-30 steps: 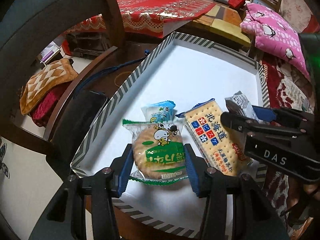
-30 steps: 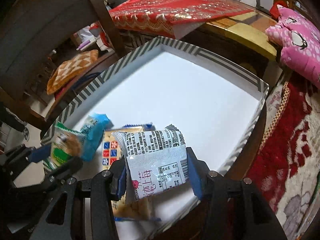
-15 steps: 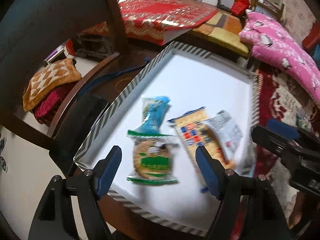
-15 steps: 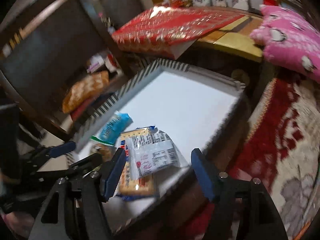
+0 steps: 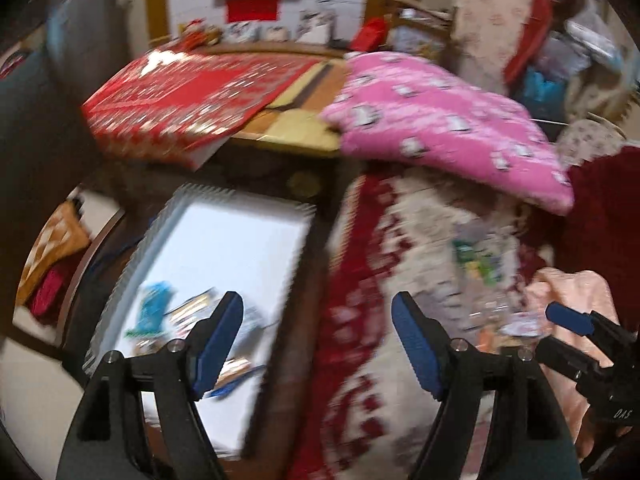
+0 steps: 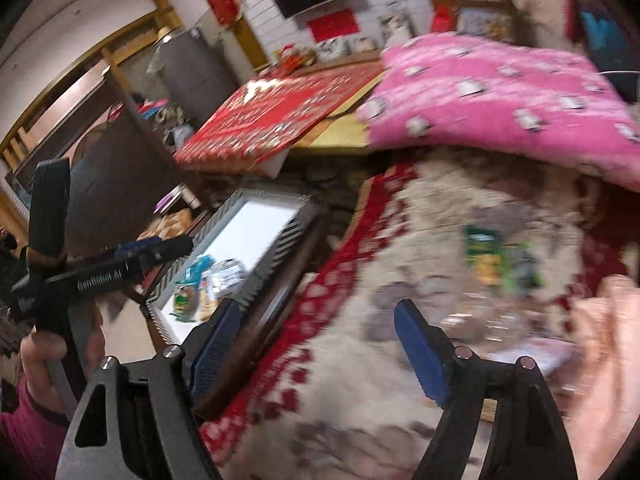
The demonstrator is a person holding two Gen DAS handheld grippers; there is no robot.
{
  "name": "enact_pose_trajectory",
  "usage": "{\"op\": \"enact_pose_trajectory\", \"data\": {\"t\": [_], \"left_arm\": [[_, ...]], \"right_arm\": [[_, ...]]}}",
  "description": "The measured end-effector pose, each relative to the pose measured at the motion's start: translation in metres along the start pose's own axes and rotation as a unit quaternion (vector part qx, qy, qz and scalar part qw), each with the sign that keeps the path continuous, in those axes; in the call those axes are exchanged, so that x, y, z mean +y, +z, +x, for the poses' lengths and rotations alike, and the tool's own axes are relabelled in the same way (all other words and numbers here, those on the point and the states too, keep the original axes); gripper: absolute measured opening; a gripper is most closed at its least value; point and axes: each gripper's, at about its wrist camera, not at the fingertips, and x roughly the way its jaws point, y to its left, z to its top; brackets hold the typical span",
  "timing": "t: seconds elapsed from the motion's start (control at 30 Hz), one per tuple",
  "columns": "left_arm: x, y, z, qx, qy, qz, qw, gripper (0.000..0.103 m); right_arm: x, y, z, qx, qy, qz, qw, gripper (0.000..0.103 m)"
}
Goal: Organize snacks
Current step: 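Return both tools to the blanket and grasp a clear bag with left tool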
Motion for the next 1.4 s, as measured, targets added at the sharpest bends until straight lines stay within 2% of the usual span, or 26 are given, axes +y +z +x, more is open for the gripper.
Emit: {"op": "enact_pose_trajectory", "data": {"t": [0.13, 0.33, 0.53, 0.67, 0.73, 0.8, 0.87, 0.97, 1.07, 1.17, 1.27, 1.4], "left_arm": [[-0.055, 0.018, -0.008, -0.014, -0.033, 0.029, 0.9989, 0.076], [-0.114, 0.033, -0.013, -0.022, -0.066, 0.057, 0.9959, 0.076], [-0.141, 0.038, -0.017, -0.027, -0.062, 0.084, 0.9942, 0.077], [-0.146, 0.038, -0.018, -0.027, -0.056, 0.091, 0.9939, 0.077], [-0.147, 0.038, -0.018, -0.027, -0.055, 0.093, 0.9938, 0.082], [-0.148, 0.036, -0.014, -0.027, -0.058, 0.1, 0.993, 0.085], [-0.149, 0.031, -0.003, -0.016, -0.069, 0.105, 0.992, 0.087], [-0.153, 0.019, 0.022, 0.009, -0.075, 0.123, 0.9895, 0.087], [-0.158, 0.006, 0.053, 0.041, -0.079, 0.13, 0.9875, 0.087], [-0.167, -0.008, 0.091, 0.069, -0.089, 0.139, 0.9838, 0.087], [-0.179, -0.02, 0.126, 0.104, -0.09, 0.149, 0.9793, 0.087], [-0.196, -0.025, 0.164, 0.142, -0.102, 0.133, 0.9755, 0.087]], "right_arm": [[-0.031, -0.001, -0.044, -0.024, -0.031, 0.009, 0.999, 0.084], [-0.067, 0.008, -0.093, -0.052, -0.072, 0.008, 0.996, 0.084], [-0.106, 0.038, -0.135, -0.098, -0.104, 0.028, 0.989, 0.084], [-0.129, 0.057, -0.167, -0.143, -0.135, 0.047, 0.979, 0.084], [-0.136, 0.062, -0.18, -0.16, -0.147, 0.055, 0.975, 0.087], [-0.136, 0.06, -0.186, -0.163, -0.153, 0.054, 0.973, 0.095], [-0.128, 0.05, -0.177, -0.141, -0.143, 0.034, 0.979, 0.095], [-0.113, 0.024, -0.143, -0.086, -0.152, 0.011, 0.985, 0.095], [-0.109, -0.003, -0.104, -0.036, -0.134, 0.019, 0.99, 0.095], [-0.114, -0.017, -0.074, 0.007, -0.139, 0.027, 0.99, 0.095], [-0.123, -0.026, -0.062, 0.024, -0.126, 0.031, 0.991, 0.095], [-0.14, -0.033, -0.058, 0.031, -0.131, 0.053, 0.989, 0.095]]}}
